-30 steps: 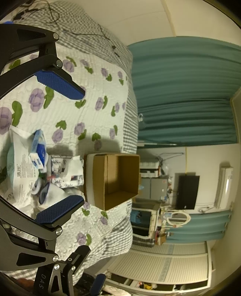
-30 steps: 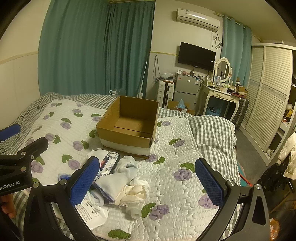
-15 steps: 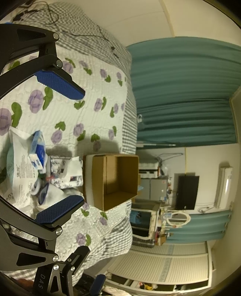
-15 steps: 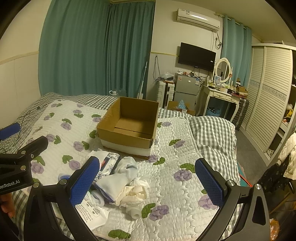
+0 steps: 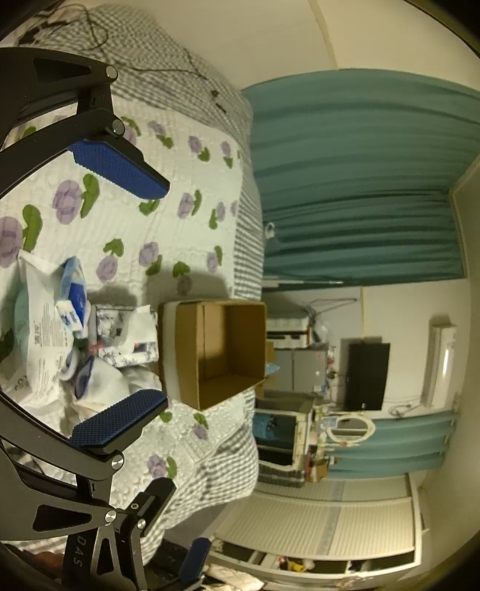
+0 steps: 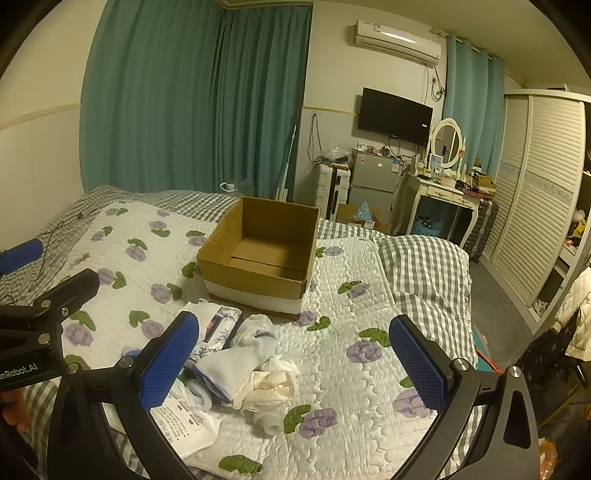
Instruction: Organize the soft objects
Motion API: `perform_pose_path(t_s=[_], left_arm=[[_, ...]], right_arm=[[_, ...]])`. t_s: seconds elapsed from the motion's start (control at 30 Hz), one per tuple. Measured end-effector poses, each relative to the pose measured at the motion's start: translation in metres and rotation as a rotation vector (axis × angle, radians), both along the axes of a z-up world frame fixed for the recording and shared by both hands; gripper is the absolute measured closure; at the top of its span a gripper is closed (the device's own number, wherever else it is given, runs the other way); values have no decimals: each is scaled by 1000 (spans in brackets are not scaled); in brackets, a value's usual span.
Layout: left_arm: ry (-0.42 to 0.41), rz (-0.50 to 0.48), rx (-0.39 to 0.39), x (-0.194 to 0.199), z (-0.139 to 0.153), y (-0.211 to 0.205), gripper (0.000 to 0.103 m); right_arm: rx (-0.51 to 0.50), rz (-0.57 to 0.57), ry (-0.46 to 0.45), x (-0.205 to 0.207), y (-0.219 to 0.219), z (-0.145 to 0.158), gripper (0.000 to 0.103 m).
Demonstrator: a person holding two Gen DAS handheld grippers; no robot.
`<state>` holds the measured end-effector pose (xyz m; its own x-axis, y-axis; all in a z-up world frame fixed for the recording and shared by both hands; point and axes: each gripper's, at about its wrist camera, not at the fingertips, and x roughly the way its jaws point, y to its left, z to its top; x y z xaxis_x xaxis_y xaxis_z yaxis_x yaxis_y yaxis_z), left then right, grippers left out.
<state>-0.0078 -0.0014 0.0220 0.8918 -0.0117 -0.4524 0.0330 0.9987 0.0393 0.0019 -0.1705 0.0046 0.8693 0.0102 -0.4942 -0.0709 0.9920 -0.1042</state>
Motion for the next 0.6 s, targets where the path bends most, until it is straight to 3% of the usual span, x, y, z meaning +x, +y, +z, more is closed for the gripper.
perform_pose_path(t_s=[0.27, 0.6], left_arm=[[23, -6, 12, -5, -5, -1, 0], [274, -42, 75, -2, -91, -6, 0]], right_arm=[[-19, 8, 8, -6, 1, 1, 0], [-47, 9, 184, 6, -12, -66, 0]])
